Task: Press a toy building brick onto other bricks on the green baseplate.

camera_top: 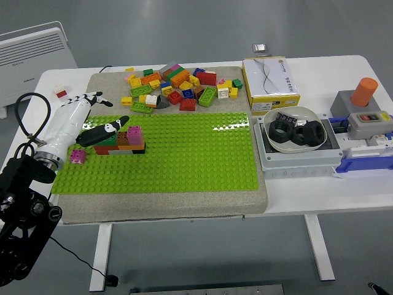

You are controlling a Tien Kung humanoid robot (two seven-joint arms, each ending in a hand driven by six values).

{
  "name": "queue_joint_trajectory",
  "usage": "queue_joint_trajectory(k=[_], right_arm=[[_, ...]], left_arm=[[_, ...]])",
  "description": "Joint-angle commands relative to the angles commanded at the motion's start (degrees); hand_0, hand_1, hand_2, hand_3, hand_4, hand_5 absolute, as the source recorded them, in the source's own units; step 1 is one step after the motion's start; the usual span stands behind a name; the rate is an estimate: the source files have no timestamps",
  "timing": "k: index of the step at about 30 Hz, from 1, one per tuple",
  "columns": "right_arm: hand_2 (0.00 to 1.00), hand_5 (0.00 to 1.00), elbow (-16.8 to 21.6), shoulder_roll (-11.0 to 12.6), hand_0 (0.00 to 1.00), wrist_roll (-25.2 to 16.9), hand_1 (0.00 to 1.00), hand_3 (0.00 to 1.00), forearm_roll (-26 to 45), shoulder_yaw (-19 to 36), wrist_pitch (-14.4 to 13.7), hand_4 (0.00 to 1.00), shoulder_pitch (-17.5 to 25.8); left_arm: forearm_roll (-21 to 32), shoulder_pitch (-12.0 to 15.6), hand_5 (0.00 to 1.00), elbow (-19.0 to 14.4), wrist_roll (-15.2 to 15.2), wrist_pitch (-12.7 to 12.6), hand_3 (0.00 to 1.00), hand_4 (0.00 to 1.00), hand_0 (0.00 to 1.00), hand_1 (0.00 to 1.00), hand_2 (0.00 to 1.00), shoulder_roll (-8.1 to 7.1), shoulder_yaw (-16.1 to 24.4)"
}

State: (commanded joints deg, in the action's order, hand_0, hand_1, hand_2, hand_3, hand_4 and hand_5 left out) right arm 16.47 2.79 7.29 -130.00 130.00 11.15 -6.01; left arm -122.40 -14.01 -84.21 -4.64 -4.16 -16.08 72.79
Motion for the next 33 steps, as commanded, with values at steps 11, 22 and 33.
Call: queue_joint_trajectory(k=[11,22,33], right_arm=[[0.666,0.905,-1.6,-0.8,0.68,-1.3,0.622,0.682,0.0,0.0,-1.0,0.713,0.5],[0.664,0.905,-1.6,-0.5,0.68,-1.3,0.624,0.683,0.0,0.0,-0.9,0.714,0.0],[0.664,0.903,-1.4,-0.7,0.68,-1.1,0.622,0.681,0.0,0.0,-0.7,0.714,-0.4]], left_arm=[[2.5,0.0,0.002,0.3,2.8,7.4,0.651,0.802,0.932,0.941,0.918,-11.31,-1.7],[1.0,-3.1,0.002,3.9,-0.5,12.7,0.659,0.758,0.935,0.942,0.93,-17.39,-5.8],[6.4,-11.3,0.002,12.0,-0.1,14.6,0.666,0.747,0.939,0.955,0.938,-19.45,-15.7]])
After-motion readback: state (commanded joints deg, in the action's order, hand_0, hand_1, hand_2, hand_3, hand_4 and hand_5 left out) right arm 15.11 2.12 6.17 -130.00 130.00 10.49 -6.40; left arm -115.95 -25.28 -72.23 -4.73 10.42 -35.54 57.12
